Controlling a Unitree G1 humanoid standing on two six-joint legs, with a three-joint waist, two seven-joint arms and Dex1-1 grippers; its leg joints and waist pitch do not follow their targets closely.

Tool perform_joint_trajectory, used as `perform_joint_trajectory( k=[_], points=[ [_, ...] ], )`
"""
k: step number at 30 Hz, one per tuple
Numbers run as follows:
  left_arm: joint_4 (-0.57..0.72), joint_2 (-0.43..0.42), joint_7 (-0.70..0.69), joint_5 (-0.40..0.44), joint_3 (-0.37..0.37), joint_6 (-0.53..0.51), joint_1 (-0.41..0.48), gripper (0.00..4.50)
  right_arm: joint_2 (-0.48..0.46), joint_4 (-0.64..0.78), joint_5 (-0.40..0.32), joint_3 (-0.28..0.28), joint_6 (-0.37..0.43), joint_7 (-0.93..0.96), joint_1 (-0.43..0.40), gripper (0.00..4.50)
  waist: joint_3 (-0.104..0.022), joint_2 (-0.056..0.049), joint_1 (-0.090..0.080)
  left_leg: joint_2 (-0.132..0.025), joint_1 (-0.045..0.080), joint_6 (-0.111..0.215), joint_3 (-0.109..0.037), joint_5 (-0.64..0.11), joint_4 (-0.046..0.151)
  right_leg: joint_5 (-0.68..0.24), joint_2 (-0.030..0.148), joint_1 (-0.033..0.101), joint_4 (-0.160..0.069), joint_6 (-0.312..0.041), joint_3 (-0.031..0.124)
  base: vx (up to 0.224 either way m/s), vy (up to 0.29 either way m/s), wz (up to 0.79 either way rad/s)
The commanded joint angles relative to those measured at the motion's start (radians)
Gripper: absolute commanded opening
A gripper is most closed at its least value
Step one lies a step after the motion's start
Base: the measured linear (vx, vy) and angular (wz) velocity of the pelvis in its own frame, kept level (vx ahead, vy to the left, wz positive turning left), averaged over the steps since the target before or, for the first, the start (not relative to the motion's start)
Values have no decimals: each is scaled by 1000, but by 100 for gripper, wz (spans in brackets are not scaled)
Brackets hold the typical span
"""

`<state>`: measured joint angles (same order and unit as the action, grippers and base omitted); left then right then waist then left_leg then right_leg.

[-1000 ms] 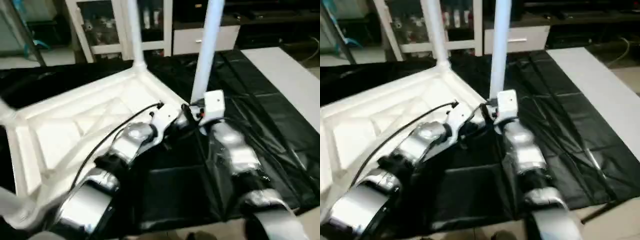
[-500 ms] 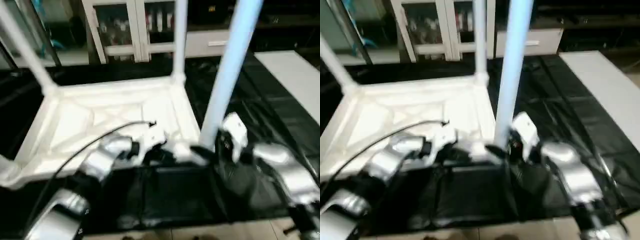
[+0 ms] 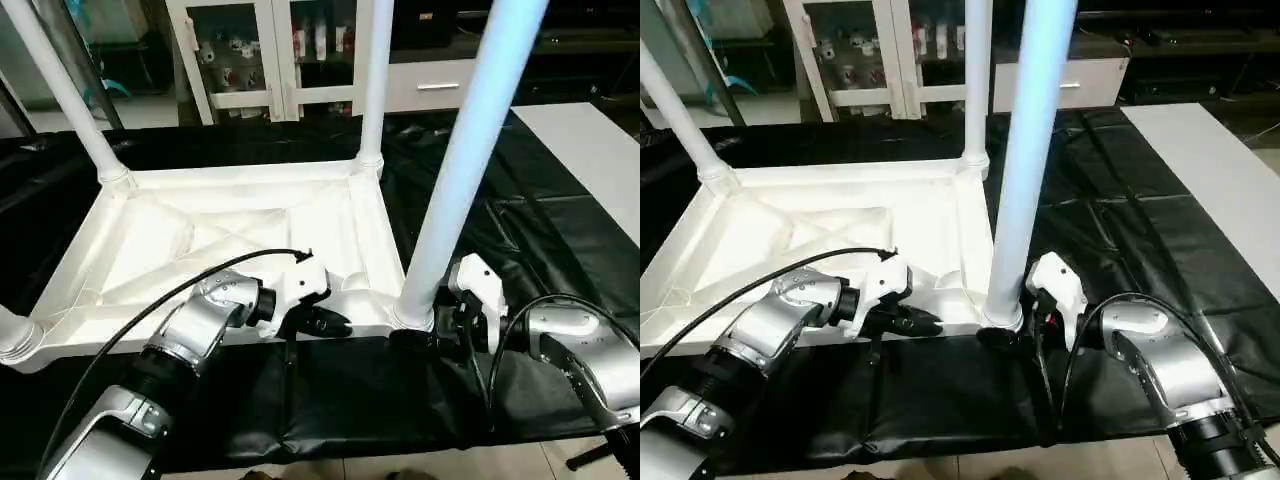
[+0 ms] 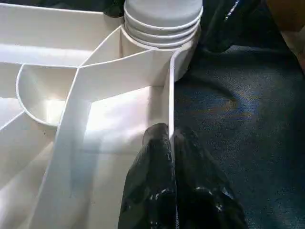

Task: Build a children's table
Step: Rotate leg to tighten

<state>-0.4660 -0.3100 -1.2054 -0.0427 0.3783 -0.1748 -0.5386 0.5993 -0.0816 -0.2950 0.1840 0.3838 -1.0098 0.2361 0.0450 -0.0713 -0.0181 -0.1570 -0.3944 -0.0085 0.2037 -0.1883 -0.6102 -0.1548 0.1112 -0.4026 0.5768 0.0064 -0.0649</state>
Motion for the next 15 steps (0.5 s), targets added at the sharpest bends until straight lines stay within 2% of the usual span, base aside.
perform_joint_trajectory(
  k=[1,2,4,5,7,9,15],
  points=[
    [46,1,-15,-17,0,4,-5,0,-11,10,-9,-2,11,-2,10,363,-59,21,-1,-70,23,45,-39,-357,90,-380,44,33,-76,-208,36,0,0,0],
    [51,0,-17,-17,1,1,-3,0,-15,10,-11,-5,11,-3,12,345,-60,21,-1,-71,22,45,-39,-355,90,-375,44,34,-75,-210,37,0,0,0],
    [53,0,-18,-17,1,-1,-2,0,-16,12,-12,-5,12,-3,11,345,-60,22,-1,-70,22,48,-38,-345,89,-367,44,35,-74,-211,36,0,0,0],
    [58,-2,-19,-17,2,-4,1,0,-17,14,-14,-6,12,-5,9,326,-61,22,-1,-70,21,49,-39,-342,89,-363,44,35,-74,-212,36,0,0,0],
    [61,-2,-21,-17,3,-8,3,0,-18,15,-16,-6,13,-6,7,326,-61,22,0,-72,22,52,-39,-334,89,-349,44,36,-72,-217,36,0,0,0],
    [63,-2,-21,-18,3,-9,3,0,-19,14,-16,-6,13,-8,7,294,-61,22,0,-71,22,53,-38,-332,88,-345,43,36,-71,-219,36,0,0,0],
    [68,-3,-23,-16,8,-17,7,0,-25,14,-18,-5,19,-19,3,275,-61,24,0,-70,21,58,-37,-322,87,-338,44,37,-70,-222,36,0,0,0]
  ],
)
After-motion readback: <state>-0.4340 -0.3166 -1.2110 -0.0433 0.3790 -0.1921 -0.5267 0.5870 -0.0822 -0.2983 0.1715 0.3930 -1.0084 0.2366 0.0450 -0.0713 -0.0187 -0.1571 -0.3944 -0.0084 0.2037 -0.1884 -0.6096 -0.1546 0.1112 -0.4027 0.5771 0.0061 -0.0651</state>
